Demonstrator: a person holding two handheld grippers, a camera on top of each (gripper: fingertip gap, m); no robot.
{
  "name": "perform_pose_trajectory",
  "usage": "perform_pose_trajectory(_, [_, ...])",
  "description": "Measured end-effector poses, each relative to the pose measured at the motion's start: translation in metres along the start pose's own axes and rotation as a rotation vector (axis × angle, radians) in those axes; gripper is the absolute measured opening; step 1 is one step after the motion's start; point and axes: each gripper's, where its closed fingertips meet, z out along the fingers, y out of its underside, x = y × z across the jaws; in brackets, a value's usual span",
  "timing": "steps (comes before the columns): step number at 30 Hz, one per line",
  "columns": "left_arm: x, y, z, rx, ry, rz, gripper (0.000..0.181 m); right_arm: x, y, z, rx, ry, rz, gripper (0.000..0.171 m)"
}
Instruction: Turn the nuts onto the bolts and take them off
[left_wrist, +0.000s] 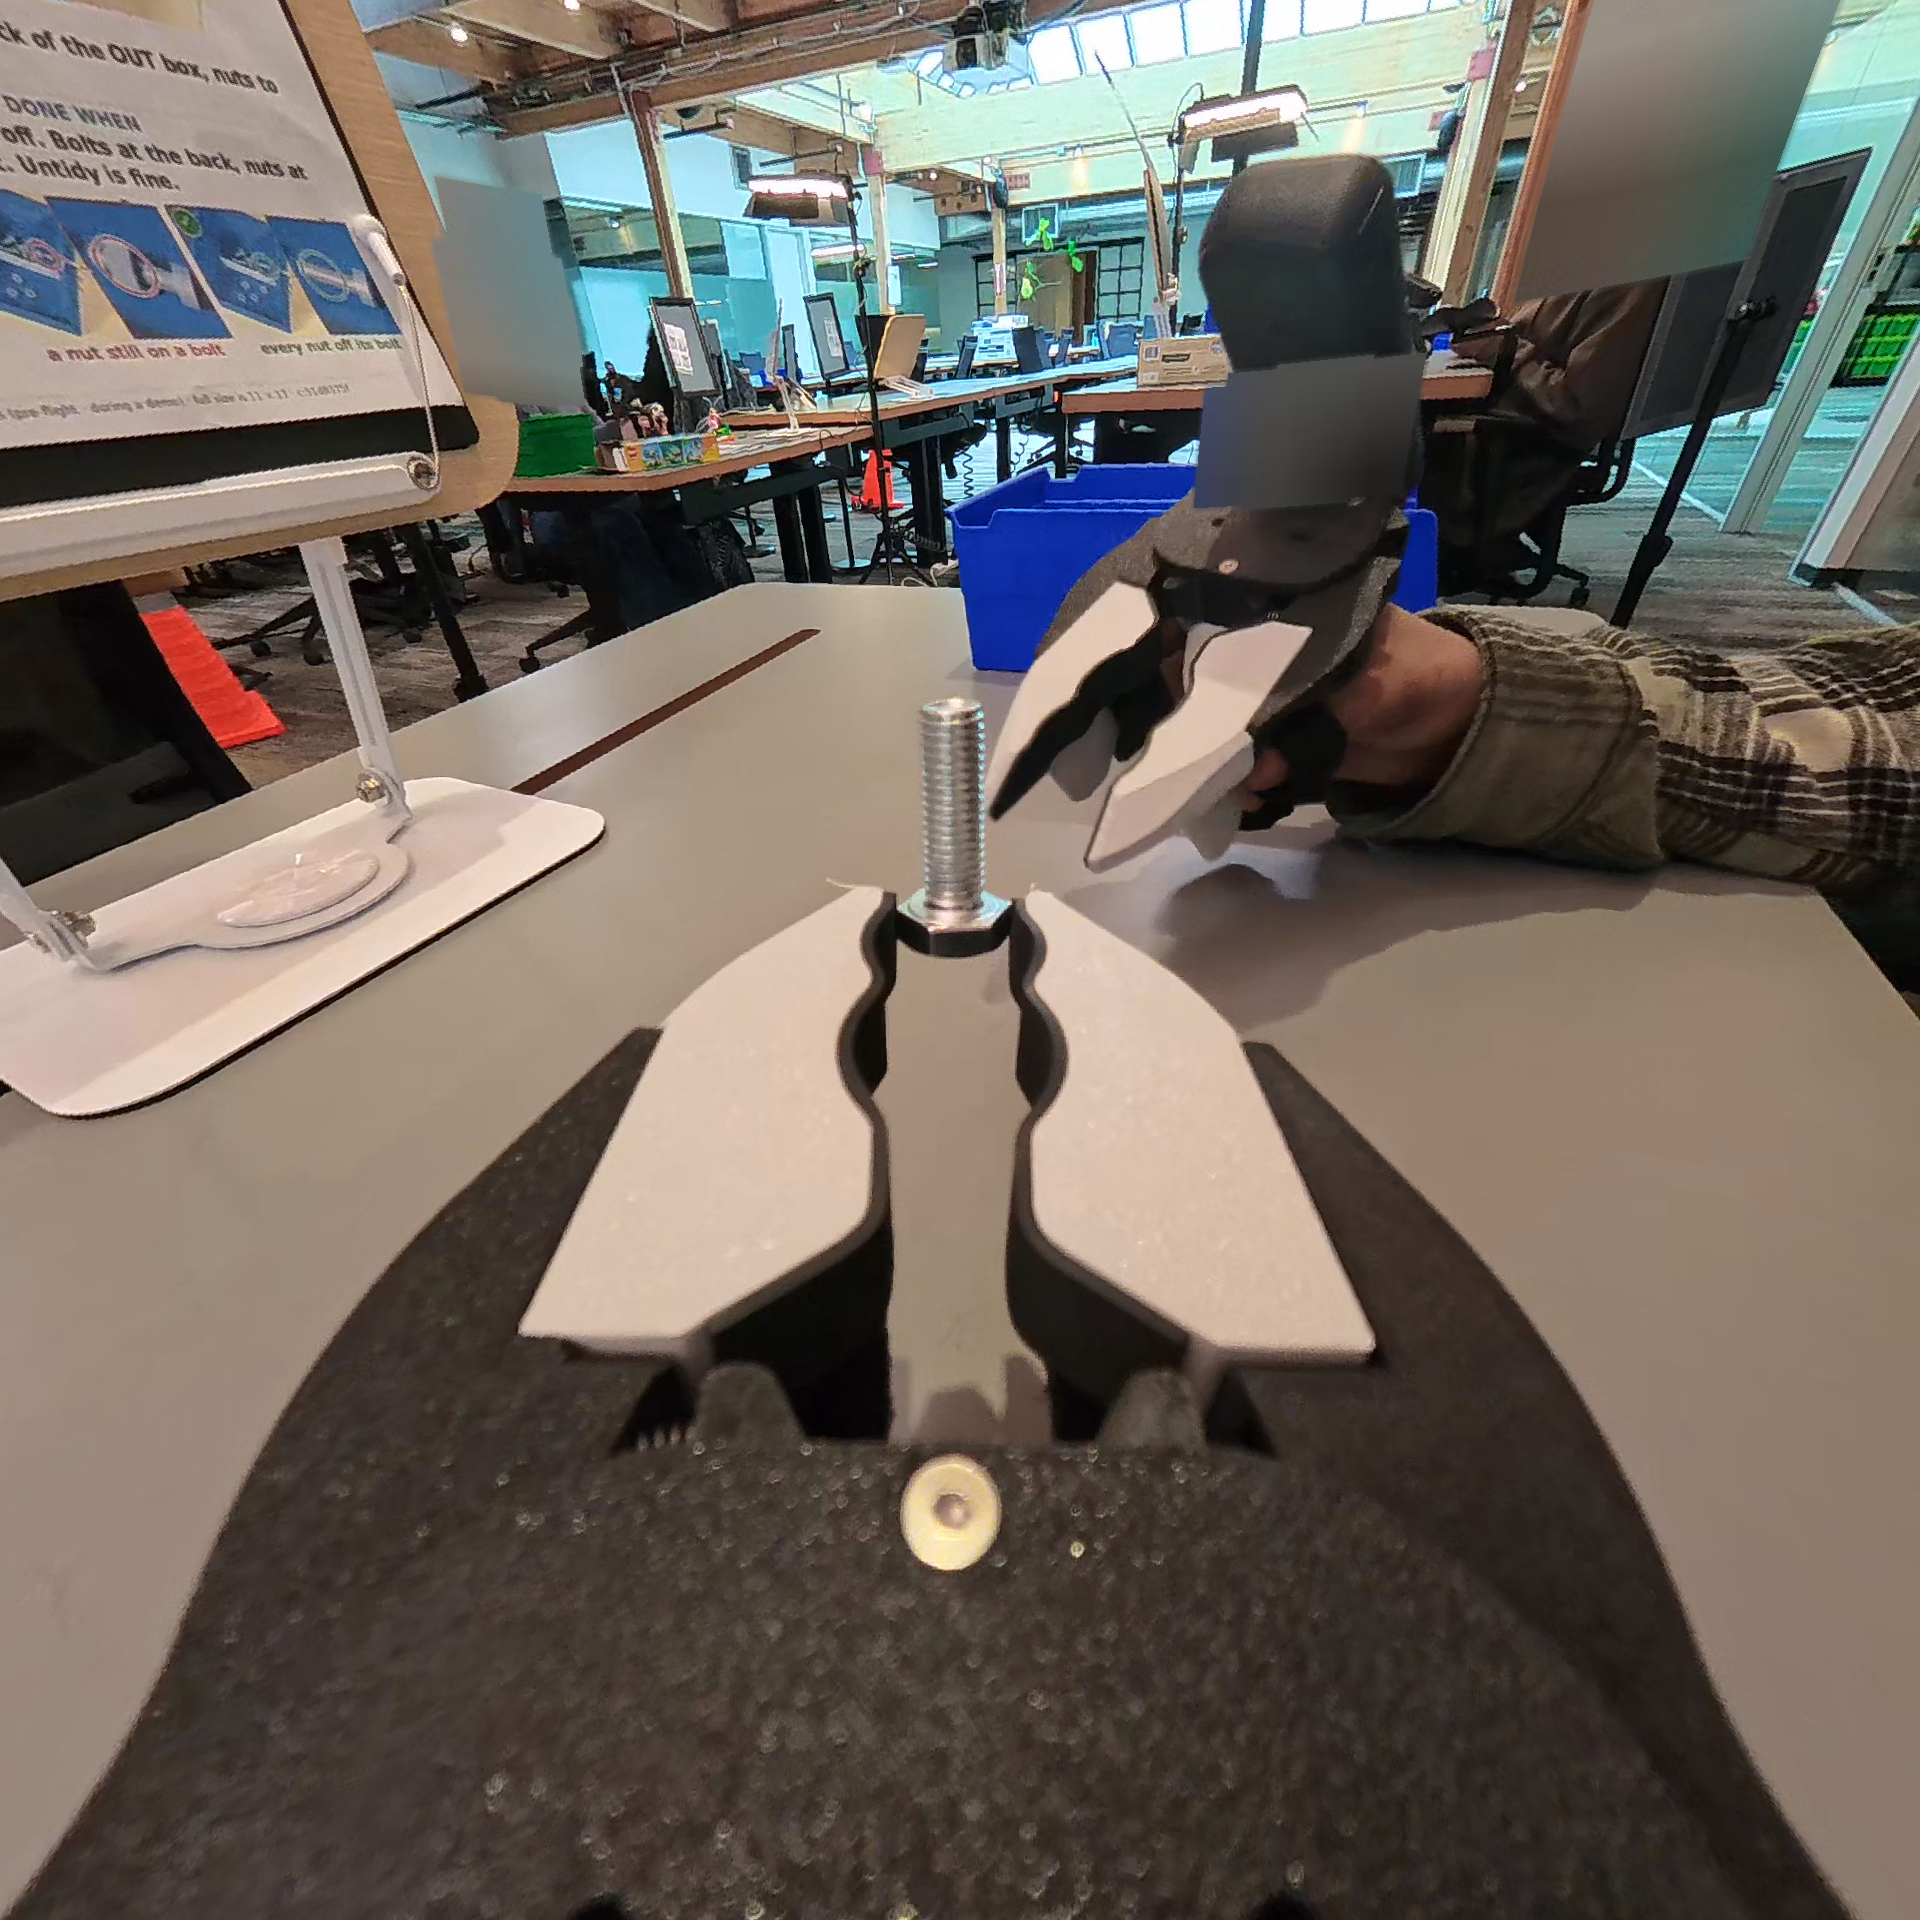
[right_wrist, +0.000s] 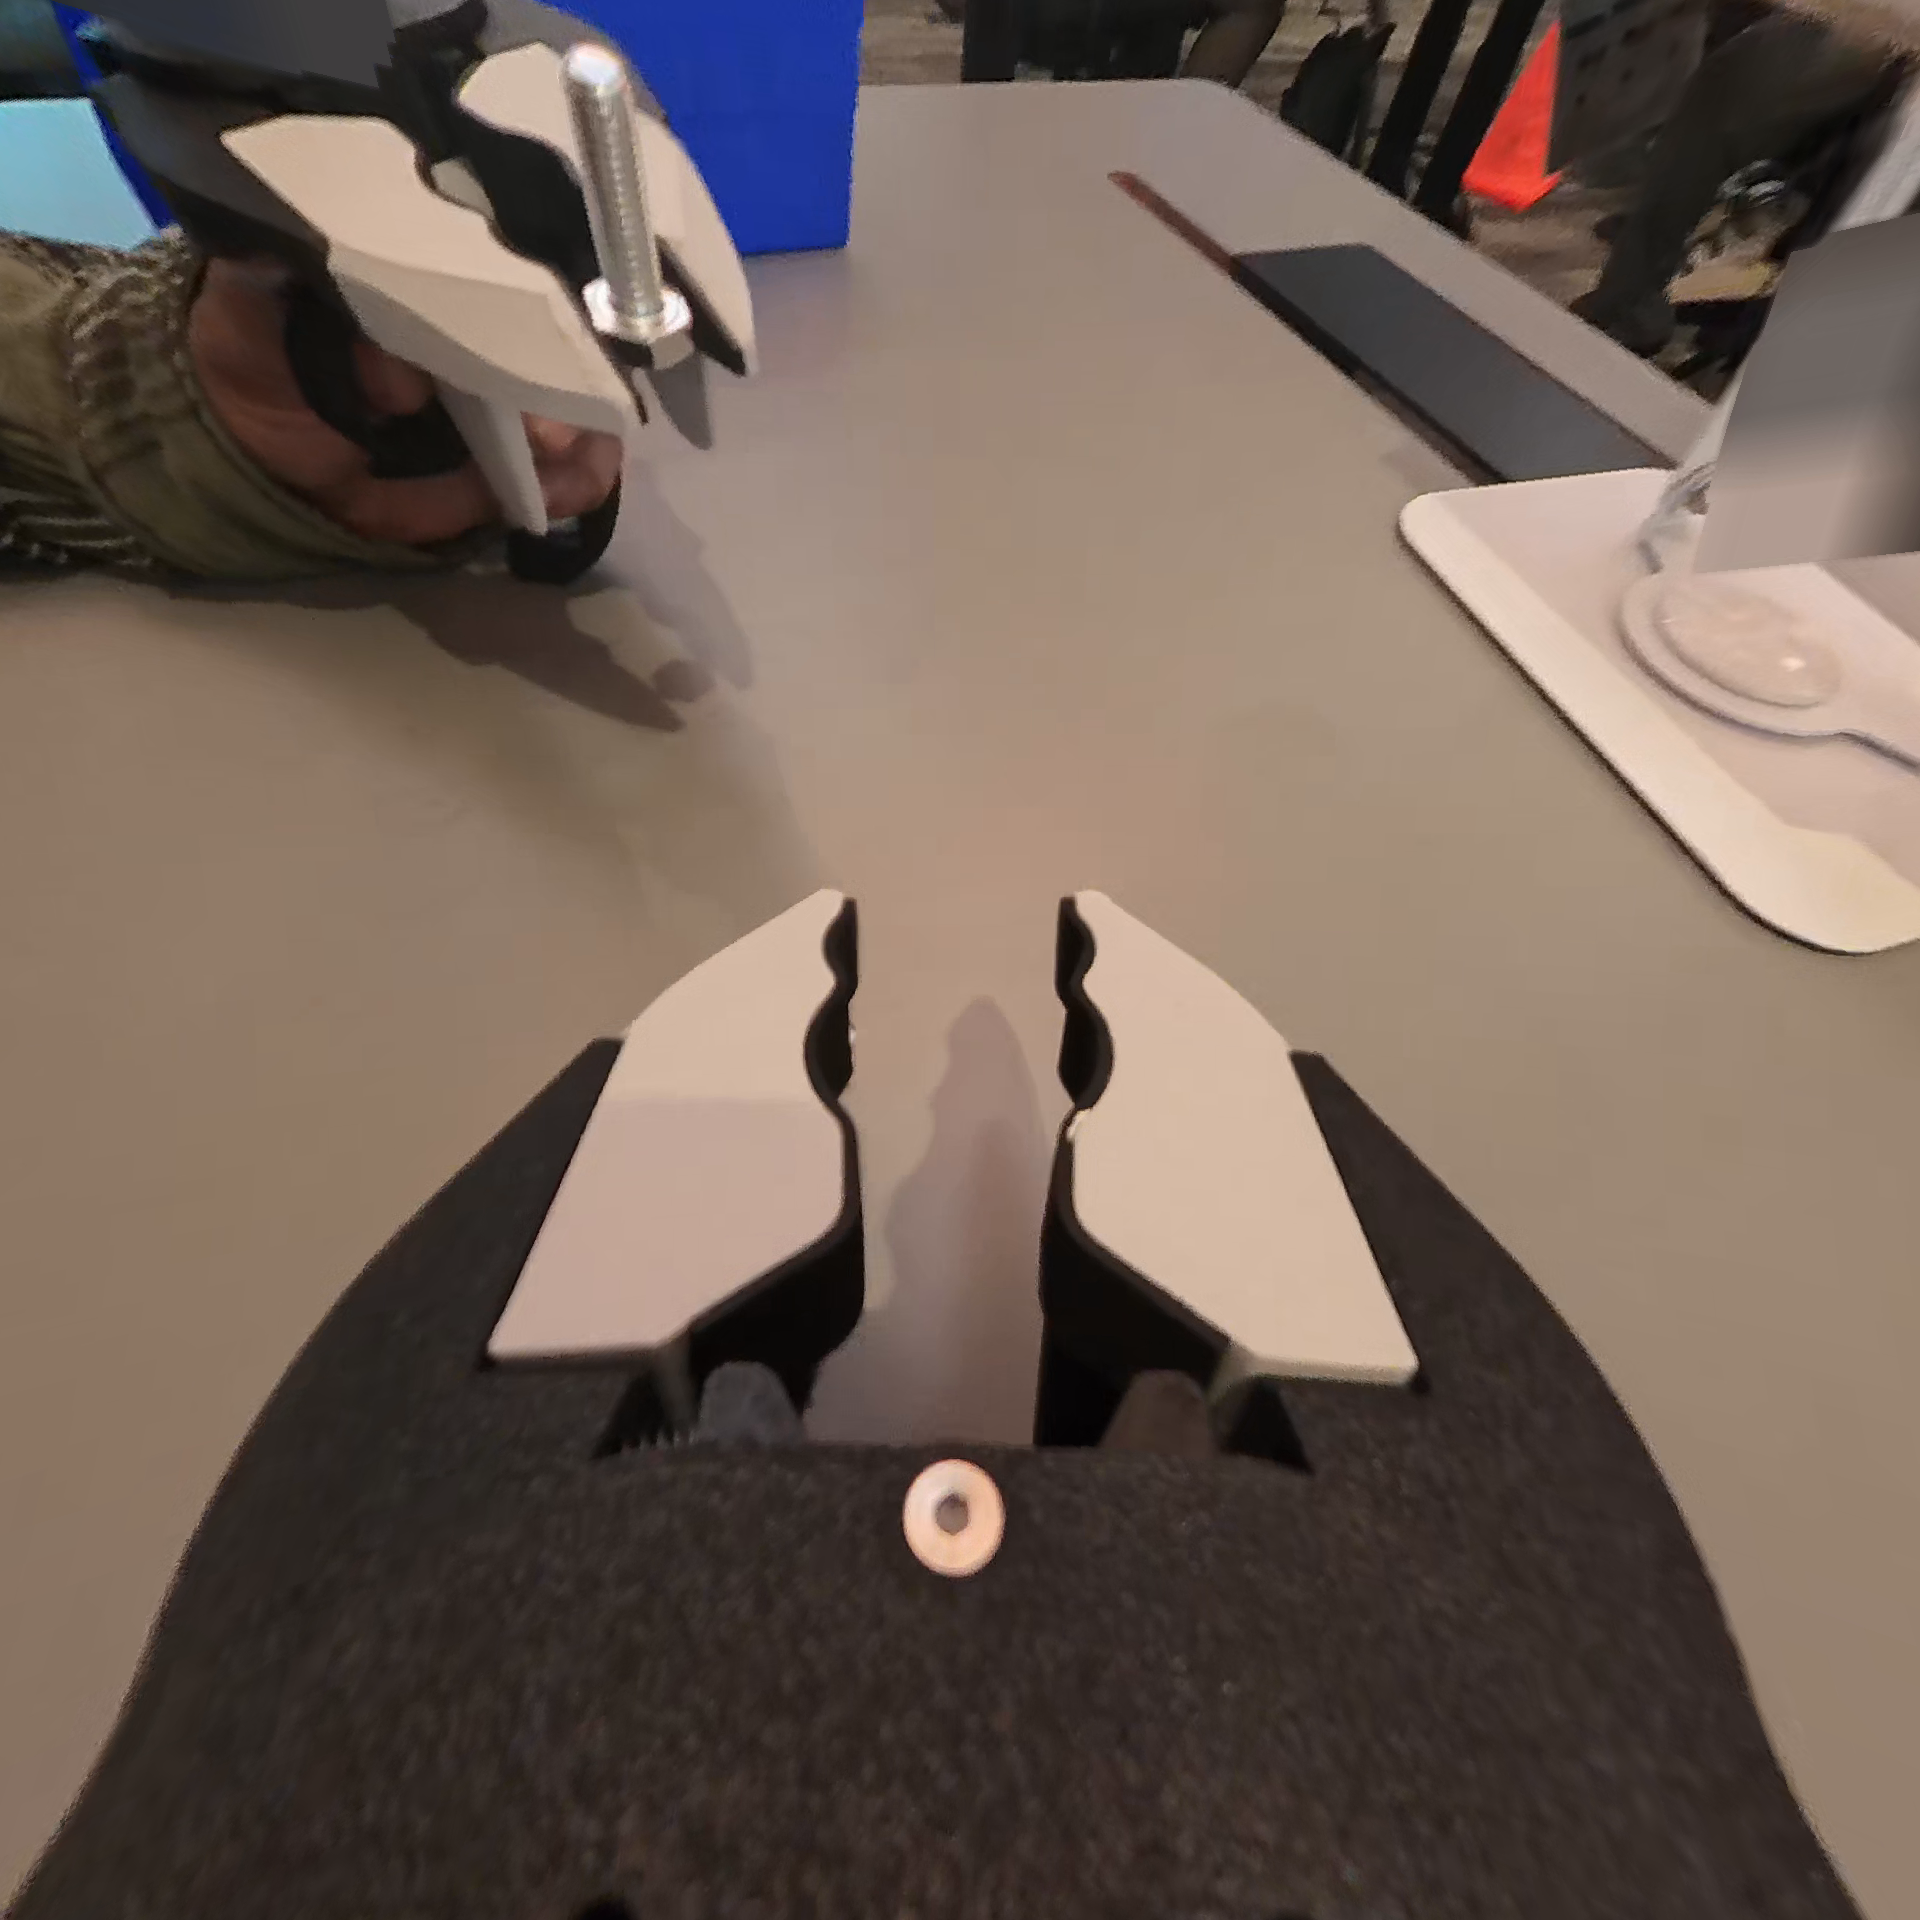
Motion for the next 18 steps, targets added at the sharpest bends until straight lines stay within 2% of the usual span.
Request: perform_pose_trajectory(18, [-0.019,-0.007,-0.017,0.04,-0.133,0.025,0.02,-0.023,0.032,0.018,-0.189,-0.126,0.022,0.031])
